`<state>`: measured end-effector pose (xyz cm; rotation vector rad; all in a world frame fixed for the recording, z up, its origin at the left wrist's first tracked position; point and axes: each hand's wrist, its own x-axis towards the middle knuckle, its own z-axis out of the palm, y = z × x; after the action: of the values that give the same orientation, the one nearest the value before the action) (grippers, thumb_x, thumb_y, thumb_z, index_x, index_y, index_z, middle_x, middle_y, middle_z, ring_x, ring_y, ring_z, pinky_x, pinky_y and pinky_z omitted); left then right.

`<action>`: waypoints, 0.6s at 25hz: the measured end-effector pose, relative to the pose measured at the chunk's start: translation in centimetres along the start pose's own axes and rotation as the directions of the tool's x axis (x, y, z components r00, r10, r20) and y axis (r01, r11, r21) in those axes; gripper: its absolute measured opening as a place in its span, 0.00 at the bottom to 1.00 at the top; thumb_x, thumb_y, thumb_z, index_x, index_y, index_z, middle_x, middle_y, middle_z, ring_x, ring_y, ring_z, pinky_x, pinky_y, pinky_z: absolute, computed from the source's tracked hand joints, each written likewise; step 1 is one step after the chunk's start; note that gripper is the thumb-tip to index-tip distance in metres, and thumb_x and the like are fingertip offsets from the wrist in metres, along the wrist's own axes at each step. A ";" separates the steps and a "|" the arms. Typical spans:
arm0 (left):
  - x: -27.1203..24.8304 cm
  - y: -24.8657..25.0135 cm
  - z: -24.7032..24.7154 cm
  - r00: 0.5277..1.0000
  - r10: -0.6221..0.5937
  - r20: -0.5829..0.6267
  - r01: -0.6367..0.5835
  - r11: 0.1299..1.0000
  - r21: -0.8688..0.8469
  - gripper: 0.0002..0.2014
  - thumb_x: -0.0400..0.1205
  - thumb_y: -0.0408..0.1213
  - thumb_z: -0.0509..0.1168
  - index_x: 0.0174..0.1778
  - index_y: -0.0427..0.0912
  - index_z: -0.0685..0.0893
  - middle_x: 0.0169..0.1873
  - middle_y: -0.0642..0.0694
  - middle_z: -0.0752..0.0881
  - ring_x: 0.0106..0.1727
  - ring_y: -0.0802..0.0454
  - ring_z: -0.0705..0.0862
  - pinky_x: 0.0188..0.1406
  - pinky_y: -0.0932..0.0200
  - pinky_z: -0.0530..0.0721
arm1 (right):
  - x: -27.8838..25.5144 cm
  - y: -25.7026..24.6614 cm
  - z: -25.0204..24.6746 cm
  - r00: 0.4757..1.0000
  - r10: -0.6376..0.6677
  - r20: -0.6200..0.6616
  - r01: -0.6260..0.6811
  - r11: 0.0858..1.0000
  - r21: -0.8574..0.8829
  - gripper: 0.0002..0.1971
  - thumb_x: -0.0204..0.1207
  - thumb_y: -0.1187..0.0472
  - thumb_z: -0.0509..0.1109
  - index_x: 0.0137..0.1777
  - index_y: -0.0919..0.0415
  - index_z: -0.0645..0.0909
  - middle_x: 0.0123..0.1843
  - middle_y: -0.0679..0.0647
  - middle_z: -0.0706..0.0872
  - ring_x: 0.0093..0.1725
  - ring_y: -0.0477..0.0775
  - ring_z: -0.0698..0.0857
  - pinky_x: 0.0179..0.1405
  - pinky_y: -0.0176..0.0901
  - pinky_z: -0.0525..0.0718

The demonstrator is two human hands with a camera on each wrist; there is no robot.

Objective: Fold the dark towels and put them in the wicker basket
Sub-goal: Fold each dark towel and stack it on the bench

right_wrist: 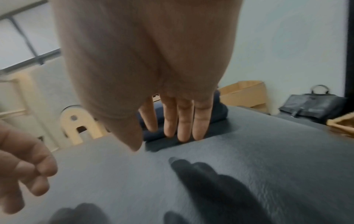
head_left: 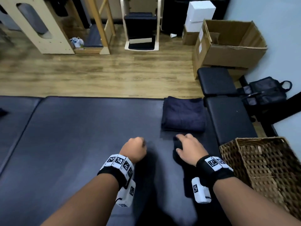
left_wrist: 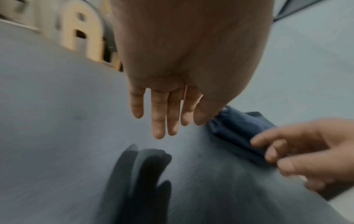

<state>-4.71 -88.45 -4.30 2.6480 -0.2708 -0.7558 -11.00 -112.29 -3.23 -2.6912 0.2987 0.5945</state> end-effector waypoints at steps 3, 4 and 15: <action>-5.2 -7.3 1.2 0.994 -0.109 -0.022 0.107 0.991 -0.086 0.11 0.78 0.43 0.61 0.49 0.45 0.86 0.50 0.40 0.90 0.57 0.36 0.86 0.54 0.51 0.84 | -2.4 -3.7 2.9 0.974 -0.111 0.196 0.132 0.986 -0.097 0.20 0.77 0.50 0.70 0.68 0.53 0.80 0.62 0.59 0.82 0.67 0.64 0.82 0.67 0.48 0.79; -7.9 -10.1 1.6 0.988 -0.152 -0.029 0.148 0.983 -0.106 0.12 0.78 0.44 0.62 0.51 0.46 0.86 0.51 0.41 0.90 0.58 0.37 0.86 0.55 0.51 0.84 | -3.4 -5.4 4.2 0.963 -0.153 0.224 0.180 0.978 -0.105 0.17 0.77 0.51 0.70 0.64 0.54 0.83 0.61 0.59 0.84 0.65 0.63 0.83 0.65 0.47 0.79; -42.4 -34.5 14.1 0.749 -0.646 0.148 0.643 0.653 -0.400 0.08 0.78 0.40 0.64 0.38 0.41 0.84 0.44 0.37 0.90 0.48 0.39 0.88 0.38 0.59 0.77 | -16.1 -24.8 18.3 0.752 -0.279 0.598 0.578 0.714 -0.394 0.10 0.74 0.44 0.74 0.44 0.49 0.84 0.43 0.47 0.86 0.53 0.54 0.88 0.46 0.40 0.80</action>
<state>-45.11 -49.27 -9.38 2.2768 0.8187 -0.8782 -24.99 -80.45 -3.95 -2.8100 -0.7857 1.3493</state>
